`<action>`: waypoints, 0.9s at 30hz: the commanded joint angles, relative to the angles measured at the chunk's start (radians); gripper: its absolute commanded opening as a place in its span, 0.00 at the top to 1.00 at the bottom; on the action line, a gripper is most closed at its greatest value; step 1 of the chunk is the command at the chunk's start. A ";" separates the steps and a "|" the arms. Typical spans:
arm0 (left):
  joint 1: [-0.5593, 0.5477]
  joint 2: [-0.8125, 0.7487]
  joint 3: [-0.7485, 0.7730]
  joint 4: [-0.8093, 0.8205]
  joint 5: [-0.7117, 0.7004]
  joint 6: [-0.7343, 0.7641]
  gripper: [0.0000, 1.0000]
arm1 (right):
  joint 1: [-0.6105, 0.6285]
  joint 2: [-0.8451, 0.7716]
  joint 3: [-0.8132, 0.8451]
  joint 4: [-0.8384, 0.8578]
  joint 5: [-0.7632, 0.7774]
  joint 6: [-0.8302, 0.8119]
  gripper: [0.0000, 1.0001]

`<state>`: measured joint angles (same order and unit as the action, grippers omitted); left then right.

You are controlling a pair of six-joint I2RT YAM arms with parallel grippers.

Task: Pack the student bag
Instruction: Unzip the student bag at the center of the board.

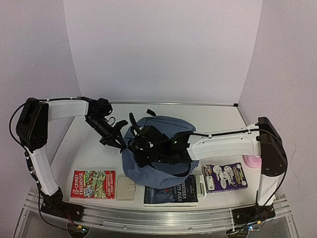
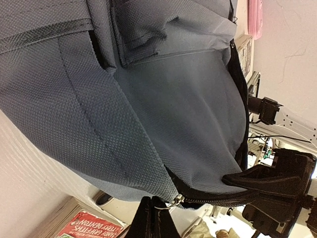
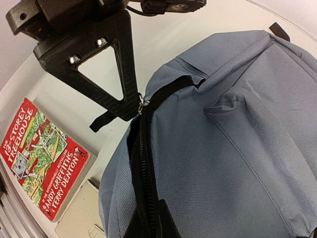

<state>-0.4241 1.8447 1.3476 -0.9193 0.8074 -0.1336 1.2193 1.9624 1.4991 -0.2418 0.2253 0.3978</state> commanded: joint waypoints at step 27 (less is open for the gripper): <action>0.015 -0.195 -0.363 0.549 -0.038 -0.346 0.98 | -0.269 -0.379 -0.610 0.110 -0.104 0.512 0.08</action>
<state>-0.3859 1.6787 1.0044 -0.4420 0.7576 -0.4469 0.9741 1.5646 0.9383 -0.2833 0.2453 0.9121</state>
